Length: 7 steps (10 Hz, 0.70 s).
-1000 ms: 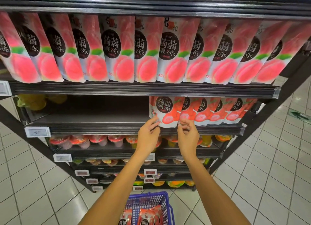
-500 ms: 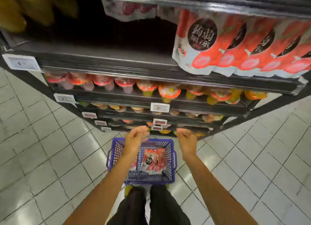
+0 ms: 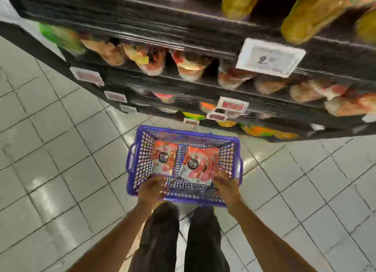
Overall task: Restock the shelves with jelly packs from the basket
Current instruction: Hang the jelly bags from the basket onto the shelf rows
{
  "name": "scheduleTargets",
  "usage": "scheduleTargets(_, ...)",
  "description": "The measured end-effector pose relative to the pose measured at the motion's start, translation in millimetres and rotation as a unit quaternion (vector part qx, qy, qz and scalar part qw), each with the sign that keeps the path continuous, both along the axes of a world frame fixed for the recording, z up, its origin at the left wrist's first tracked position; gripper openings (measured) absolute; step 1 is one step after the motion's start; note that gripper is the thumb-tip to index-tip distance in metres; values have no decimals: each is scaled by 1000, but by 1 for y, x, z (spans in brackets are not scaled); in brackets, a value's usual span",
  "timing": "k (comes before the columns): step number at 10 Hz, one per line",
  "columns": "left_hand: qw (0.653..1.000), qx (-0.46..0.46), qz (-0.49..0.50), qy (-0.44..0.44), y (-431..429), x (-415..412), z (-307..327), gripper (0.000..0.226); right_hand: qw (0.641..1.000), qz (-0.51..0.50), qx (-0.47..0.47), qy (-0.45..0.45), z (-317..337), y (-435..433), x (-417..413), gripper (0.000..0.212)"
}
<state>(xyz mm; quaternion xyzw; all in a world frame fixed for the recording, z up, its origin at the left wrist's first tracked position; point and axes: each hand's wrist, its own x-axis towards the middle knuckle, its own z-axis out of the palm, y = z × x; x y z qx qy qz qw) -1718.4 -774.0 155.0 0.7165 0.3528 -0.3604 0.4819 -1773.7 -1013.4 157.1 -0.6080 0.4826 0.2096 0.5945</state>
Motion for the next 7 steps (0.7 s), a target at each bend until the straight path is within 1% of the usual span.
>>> scheduleTargets(1, 999, 27, -34, 24, 11, -3, -74, 12, 999, -6, -16, 40, -64, 3, 0, 38)
scheduleTargets(2, 994, 63, -86, -6, 10, -1, -130, 24, 994, 67, -43, 69, -134, 7, 0, 15)
scheduleTargets(3, 980, 119, -154, -35, 8, 4, -189, 18, 990, 117, -63, 52, -198, 9, 6, 17)
scheduleTargets(4, 970, 152, -183, -40, 9, 12, -246, 25, 984, 144, -43, 100, -257, 12, 16, 16)
scheduleTargets(5, 960, 192, -196, -62, 12, 21, -294, 30, 947, 262, -90, 163, -301, 20, 26, 12)
scheduleTargets(6, 949, 230, -206, -61, 14, 28, -333, 55, 960, 205, -91, 166, -338, 36, 33, 27)
scheduleTargets(7, 966, 217, -124, -66, 9, 35, -355, 61, 973, 119, -61, 188, -362, 58, 47, 52)
